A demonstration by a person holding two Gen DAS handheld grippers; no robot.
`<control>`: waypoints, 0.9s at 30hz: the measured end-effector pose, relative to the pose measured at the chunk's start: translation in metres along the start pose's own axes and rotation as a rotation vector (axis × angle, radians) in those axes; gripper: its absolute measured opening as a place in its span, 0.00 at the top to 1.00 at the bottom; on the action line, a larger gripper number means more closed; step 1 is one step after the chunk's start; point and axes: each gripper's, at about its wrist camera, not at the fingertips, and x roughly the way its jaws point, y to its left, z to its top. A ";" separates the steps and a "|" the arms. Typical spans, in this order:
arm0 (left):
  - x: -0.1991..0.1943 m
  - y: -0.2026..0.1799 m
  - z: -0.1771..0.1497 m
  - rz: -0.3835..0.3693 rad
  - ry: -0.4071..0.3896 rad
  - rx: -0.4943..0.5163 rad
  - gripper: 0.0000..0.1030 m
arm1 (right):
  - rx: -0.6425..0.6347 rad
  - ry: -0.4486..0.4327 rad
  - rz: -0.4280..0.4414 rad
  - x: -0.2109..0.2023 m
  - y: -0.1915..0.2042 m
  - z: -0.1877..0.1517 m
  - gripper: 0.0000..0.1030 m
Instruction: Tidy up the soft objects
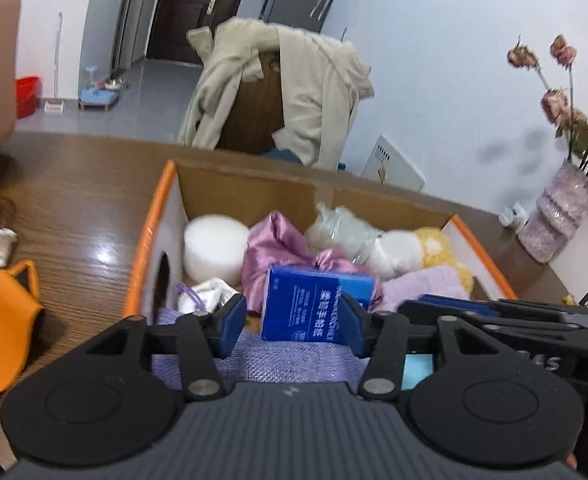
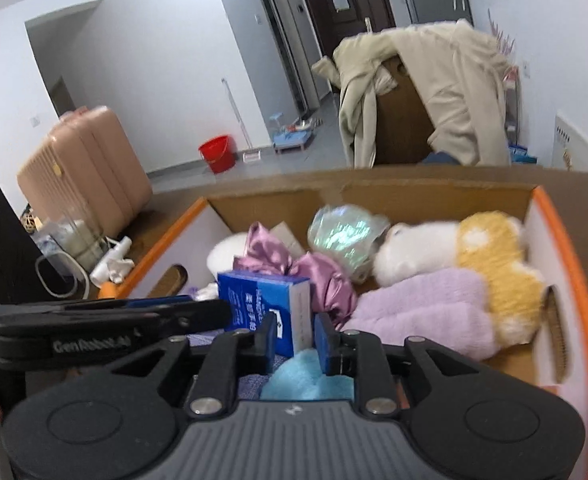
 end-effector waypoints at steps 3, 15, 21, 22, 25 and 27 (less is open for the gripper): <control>-0.031 -0.004 0.004 0.017 -0.038 0.020 0.46 | -0.018 -0.038 -0.022 -0.036 -0.003 0.002 0.66; -0.143 -0.022 -0.015 0.077 -0.137 0.060 0.40 | -0.052 -0.164 -0.127 -0.173 -0.009 -0.017 0.54; -0.184 -0.034 -0.033 0.097 -0.185 0.073 0.38 | -0.070 -0.211 -0.149 -0.215 0.001 -0.037 0.50; -0.191 -0.036 -0.037 0.102 -0.196 0.080 0.38 | -0.078 -0.220 -0.154 -0.220 0.004 -0.041 0.50; -0.209 -0.045 -0.052 0.126 -0.236 0.107 0.33 | -0.086 -0.248 -0.159 -0.237 0.013 -0.056 0.50; -0.224 -0.051 -0.067 0.138 -0.270 0.116 0.30 | -0.092 -0.275 -0.170 -0.248 0.020 -0.070 0.49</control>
